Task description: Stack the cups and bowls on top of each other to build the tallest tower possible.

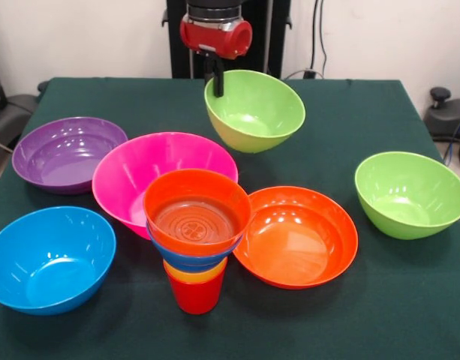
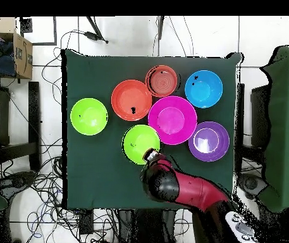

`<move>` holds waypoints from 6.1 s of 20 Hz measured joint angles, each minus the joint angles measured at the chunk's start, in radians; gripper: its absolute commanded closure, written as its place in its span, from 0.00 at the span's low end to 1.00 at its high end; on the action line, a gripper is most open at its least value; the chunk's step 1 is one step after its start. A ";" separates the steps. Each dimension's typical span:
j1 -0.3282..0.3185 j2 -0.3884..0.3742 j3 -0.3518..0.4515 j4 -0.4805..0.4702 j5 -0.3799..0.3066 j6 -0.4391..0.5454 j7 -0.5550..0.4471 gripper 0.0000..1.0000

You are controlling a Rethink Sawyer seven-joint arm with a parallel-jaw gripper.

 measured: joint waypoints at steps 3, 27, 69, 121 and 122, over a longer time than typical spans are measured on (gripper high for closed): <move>-0.024 -0.026 0.028 -0.010 0.001 0.045 0.000 1.00; -0.152 -0.098 0.232 -0.169 0.065 0.316 0.000 1.00; -0.011 0.023 0.192 -0.643 0.070 0.614 0.000 1.00; -0.005 0.131 0.101 -0.695 0.053 0.603 0.000 1.00; -0.005 0.132 0.101 -0.695 0.053 0.600 0.000 1.00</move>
